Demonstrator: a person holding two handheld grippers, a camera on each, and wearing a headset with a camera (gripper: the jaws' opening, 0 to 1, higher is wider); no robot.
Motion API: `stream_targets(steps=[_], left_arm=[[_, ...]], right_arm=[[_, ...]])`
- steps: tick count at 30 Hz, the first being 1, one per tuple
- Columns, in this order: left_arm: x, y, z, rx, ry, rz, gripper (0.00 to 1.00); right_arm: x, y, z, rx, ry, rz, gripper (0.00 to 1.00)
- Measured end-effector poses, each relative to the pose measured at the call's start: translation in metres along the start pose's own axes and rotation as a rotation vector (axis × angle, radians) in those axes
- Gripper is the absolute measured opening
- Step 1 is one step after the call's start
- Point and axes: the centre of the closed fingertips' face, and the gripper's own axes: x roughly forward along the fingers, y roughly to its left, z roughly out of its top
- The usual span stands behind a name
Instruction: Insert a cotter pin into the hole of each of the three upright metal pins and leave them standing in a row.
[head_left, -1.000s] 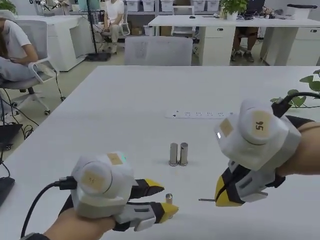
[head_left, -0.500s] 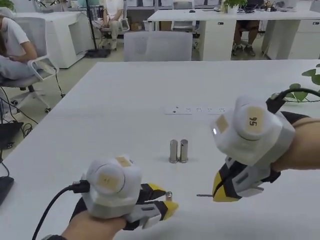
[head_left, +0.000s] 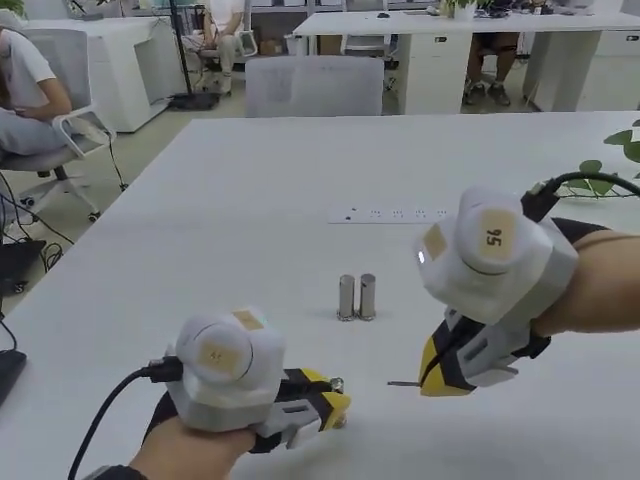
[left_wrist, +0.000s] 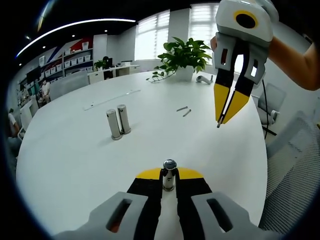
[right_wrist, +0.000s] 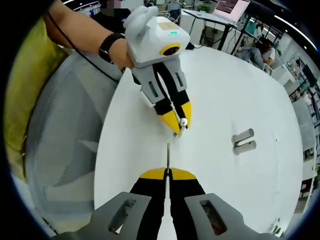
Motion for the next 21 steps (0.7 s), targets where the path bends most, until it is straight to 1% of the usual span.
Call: stream_targets(steps=[2,4,6,7,8,9,10,11,14,15,17,21], left_arm=[[0.0,-0.001,0.0,0.008,0.0,-0.007,0.08],[0.0,-0.001,0.0,0.043,-0.001,-0.023,0.07],[0.001,-0.004,0.0,0.073,-0.002,-0.055,0.07],[0.001,-0.006,0.0,0.106,-0.007,-0.076,0.07],[0.001,-0.007,0.0,0.125,-0.01,-0.092,0.07],[0.001,-0.011,-0.001,0.141,-0.013,-0.129,0.07],[0.001,-0.013,-0.001,0.149,-0.018,-0.152,0.07],[0.0,-0.011,-0.002,0.147,-0.019,-0.15,0.07],[0.0,-0.01,-0.002,0.17,-0.024,-0.193,0.07],[0.0,-0.01,-0.002,0.169,-0.025,-0.196,0.07],[-0.001,-0.011,-0.002,0.181,-0.028,-0.223,0.07],[-0.001,-0.011,-0.003,0.195,-0.031,-0.245,0.07]], right_arm=[[0.001,-0.001,0.0,0.001,0.004,0.0,0.02],[0.003,-0.003,-0.001,-0.001,0.012,-0.005,0.02],[0.005,-0.003,0.0,0.001,0.017,0.0,0.02],[0.006,-0.004,0.001,0.006,0.018,0.001,0.02],[0.007,-0.004,0.001,0.008,0.021,0.002,0.02],[0.008,-0.005,0.002,0.01,0.023,0.001,0.02],[0.009,-0.006,0.001,0.023,0.028,0.0,0.02],[0.01,-0.006,0.001,0.022,0.034,0.001,0.02],[0.014,-0.008,0.002,0.033,0.048,-0.004,0.02],[0.015,-0.008,0.002,0.042,0.052,-0.005,0.02],[0.018,-0.008,0.002,0.052,0.06,-0.004,0.02],[0.025,-0.008,0.004,0.083,0.077,-0.008,0.02]])
